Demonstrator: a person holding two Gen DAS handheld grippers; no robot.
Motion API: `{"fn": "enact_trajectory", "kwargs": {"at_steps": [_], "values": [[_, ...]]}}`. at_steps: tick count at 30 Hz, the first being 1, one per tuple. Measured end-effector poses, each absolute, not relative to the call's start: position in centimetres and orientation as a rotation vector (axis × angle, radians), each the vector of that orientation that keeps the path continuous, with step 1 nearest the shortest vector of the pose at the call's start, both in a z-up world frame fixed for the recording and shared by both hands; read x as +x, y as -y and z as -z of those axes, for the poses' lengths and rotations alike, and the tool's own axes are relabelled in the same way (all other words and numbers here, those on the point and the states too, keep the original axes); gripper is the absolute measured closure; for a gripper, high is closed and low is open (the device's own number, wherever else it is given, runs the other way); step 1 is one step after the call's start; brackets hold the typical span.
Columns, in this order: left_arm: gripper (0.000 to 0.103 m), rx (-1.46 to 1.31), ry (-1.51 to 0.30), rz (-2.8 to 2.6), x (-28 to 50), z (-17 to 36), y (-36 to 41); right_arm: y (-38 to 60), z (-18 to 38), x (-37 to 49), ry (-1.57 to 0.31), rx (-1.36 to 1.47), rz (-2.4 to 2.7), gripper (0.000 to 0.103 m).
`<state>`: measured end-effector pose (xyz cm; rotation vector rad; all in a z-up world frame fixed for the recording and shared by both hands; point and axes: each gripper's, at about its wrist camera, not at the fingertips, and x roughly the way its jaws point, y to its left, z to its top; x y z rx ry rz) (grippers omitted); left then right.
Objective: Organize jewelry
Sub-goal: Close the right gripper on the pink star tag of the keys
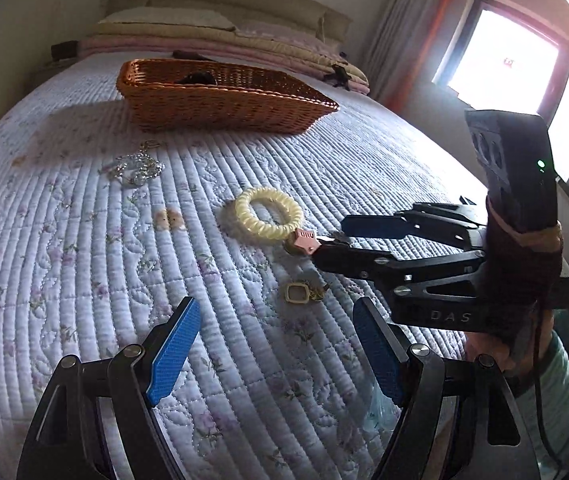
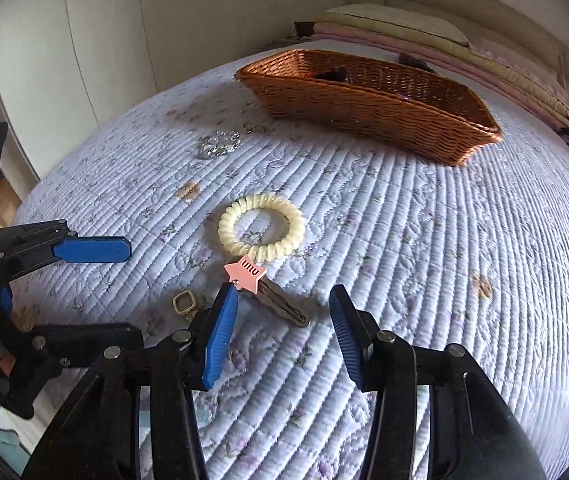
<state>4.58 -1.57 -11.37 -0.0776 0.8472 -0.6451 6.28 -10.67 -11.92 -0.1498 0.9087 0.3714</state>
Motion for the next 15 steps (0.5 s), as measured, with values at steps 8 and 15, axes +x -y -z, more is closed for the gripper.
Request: {"fn": "enact_trajectory", "kwargs": {"at_steps": [8, 15], "values": [[0.029, -0.032, -0.847, 0.634, 4.7, 11.4, 2.2, 10.6, 12.2, 7.1, -0.912, -0.154, -0.348, 0.091], [0.038, 0.046, -0.849, 0.611, 4.8, 11.2, 3.9, 14.1, 12.0, 6.5, -0.911, -0.037, -0.244, 0.097]]}}
